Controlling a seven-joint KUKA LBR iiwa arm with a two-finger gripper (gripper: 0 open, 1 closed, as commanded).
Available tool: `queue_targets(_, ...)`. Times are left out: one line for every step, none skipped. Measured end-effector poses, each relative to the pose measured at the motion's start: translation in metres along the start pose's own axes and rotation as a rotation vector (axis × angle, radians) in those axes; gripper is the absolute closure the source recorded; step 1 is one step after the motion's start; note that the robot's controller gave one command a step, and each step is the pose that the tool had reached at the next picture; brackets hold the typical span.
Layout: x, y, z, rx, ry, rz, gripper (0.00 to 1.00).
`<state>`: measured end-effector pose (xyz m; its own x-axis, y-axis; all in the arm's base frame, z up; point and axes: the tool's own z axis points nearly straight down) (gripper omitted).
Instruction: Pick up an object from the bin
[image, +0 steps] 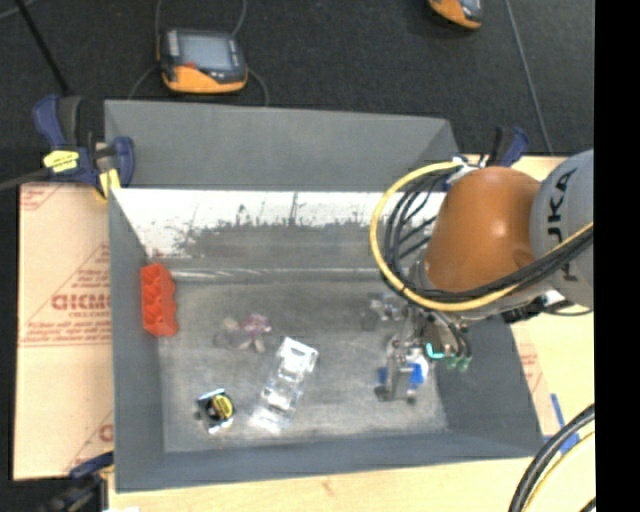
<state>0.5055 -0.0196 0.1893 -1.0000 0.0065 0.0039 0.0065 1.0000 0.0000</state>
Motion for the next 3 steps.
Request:
queue_targets(-0.037,-0.071,0.07,0.003,-0.005,-0.287,0.0)
queue_targets(-0.035,-0.085,0.121,0.001,-0.006,-0.287,0.0)
queue_targets(-0.037,-0.085,0.118,0.002,-0.011,-0.289,1.0)
